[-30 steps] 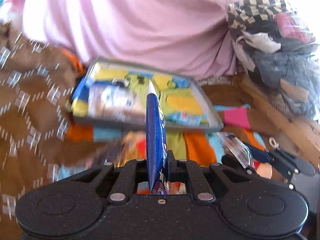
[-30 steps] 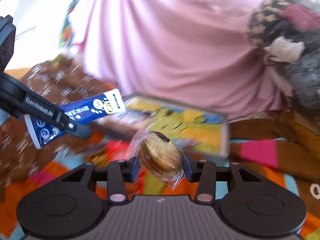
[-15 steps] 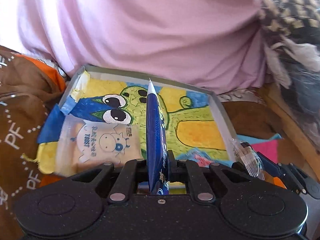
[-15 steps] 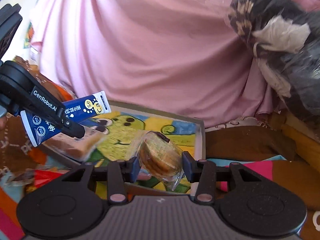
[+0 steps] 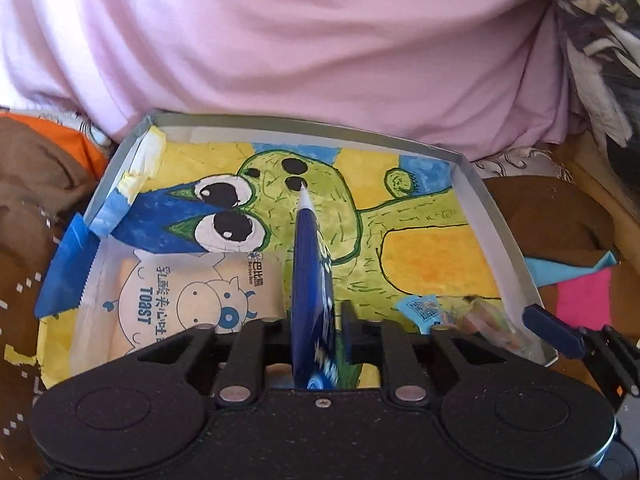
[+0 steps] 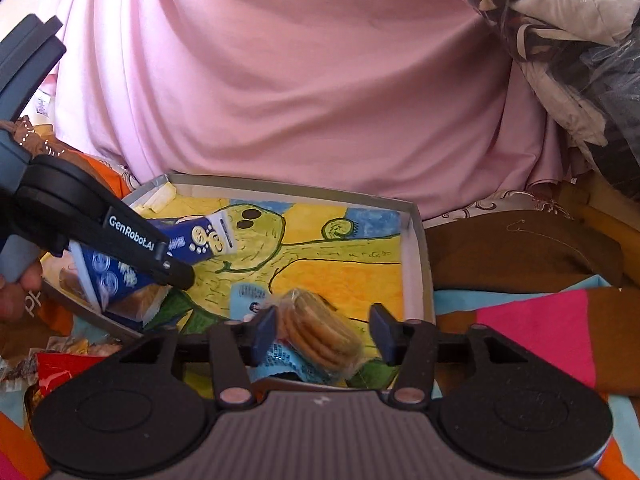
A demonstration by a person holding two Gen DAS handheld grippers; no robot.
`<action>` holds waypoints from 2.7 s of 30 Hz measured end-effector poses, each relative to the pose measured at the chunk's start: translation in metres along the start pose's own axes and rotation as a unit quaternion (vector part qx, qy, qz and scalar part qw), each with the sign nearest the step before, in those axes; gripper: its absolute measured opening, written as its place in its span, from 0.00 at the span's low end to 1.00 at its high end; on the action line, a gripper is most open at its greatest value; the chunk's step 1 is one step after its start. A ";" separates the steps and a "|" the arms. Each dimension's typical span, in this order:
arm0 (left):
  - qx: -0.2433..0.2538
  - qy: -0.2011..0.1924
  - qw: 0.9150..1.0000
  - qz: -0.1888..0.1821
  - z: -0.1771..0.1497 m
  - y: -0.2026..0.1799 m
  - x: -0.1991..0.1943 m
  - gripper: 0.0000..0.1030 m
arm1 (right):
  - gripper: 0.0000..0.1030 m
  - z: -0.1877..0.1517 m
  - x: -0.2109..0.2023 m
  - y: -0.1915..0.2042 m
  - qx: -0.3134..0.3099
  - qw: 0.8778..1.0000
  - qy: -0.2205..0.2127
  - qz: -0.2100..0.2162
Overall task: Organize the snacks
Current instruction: 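Carry both items over the tray and release the blue tube from the left tool, then lower the round wrapped biscuit into the tray and open the right tool, then withdraw both open tools from the tray back to the snack pile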
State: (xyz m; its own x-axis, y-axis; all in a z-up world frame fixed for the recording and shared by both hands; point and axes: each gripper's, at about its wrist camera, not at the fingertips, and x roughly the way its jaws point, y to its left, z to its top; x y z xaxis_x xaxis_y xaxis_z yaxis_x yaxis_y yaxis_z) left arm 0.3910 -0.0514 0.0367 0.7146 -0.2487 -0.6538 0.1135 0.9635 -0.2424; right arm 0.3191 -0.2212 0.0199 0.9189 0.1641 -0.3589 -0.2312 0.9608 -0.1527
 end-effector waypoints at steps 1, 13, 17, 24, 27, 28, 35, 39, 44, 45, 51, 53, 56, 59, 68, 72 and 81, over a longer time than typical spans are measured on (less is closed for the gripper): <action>-0.004 -0.001 1.000 -0.003 0.000 0.001 -0.001 0.32 | 0.64 0.000 -0.001 0.000 0.000 1.000 -0.001 -0.002; -0.009 -0.078 0.997 0.004 -0.007 0.008 -0.046 0.82 | 1.00 0.007 -0.037 -0.002 0.035 0.998 -0.053 -0.016; -0.028 -0.110 0.993 0.026 -0.017 0.017 -0.070 0.91 | 1.00 0.012 -0.056 -0.002 0.054 0.996 -0.070 -0.024; -0.034 -0.149 0.987 0.041 -0.040 0.028 -0.118 0.95 | 1.00 0.016 -0.098 0.015 0.055 0.992 -0.108 -0.042; -0.017 -0.167 0.985 0.045 -0.053 0.028 -0.139 0.97 | 1.00 0.015 -0.117 0.024 0.051 0.990 -0.123 -0.044; -0.013 -0.173 0.984 0.046 -0.058 0.028 -0.146 0.97 | 1.00 0.014 -0.123 0.027 0.051 0.990 -0.127 -0.043; -0.019 -0.199 0.978 0.065 -0.101 0.043 -0.191 0.98 | 1.00 -0.002 -0.157 0.048 0.054 0.987 -0.140 -0.052; -0.052 -0.206 0.972 0.097 -0.133 0.058 -0.210 0.98 | 1.00 -0.015 -0.173 0.064 0.042 0.988 -0.137 -0.056; -0.070 -0.207 0.969 0.116 -0.167 0.074 -0.230 0.98 | 1.00 -0.029 -0.198 0.077 0.045 0.988 -0.137 -0.053; -0.068 -0.208 0.968 0.120 -0.173 0.076 -0.233 0.98 | 1.00 -0.032 -0.203 0.079 0.042 0.988 -0.139 -0.051; -0.035 -0.204 0.968 0.139 -0.212 0.083 -0.250 0.98 | 1.00 -0.054 -0.221 0.092 0.001 0.991 -0.124 -0.050; -0.039 -0.196 0.970 0.138 -0.222 0.084 -0.253 0.98 | 1.00 -0.060 -0.225 0.094 0.005 0.993 -0.108 -0.052; -0.046 -0.178 0.974 0.130 -0.232 0.086 -0.255 0.98 | 1.00 -0.069 -0.229 0.098 0.020 0.995 -0.079 -0.056; -0.039 -0.169 0.977 0.127 -0.240 0.085 -0.254 0.98 | 1.00 -0.078 -0.232 0.104 0.013 0.997 -0.057 -0.051; -0.046 -0.097 0.985 0.136 -0.245 0.086 -0.232 0.98 | 1.00 -0.100 -0.213 0.113 -0.001 0.998 0.057 -0.038; -0.046 -0.082 0.985 0.142 -0.247 0.086 -0.227 0.98 | 1.00 -0.103 -0.213 0.114 0.004 0.997 0.066 -0.028; -0.031 -0.076 0.988 0.134 -0.246 0.079 -0.219 0.98 | 1.00 -0.107 -0.208 0.109 0.016 0.996 0.080 -0.035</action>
State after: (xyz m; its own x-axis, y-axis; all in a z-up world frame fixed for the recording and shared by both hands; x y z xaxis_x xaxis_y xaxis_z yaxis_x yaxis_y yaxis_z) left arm 0.0734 0.0548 -0.0152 0.8087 0.0357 -0.5871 -0.1324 0.9836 -0.1227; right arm 0.0682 -0.1742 -0.0203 0.8692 0.0613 -0.4906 -0.1553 0.9759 -0.1531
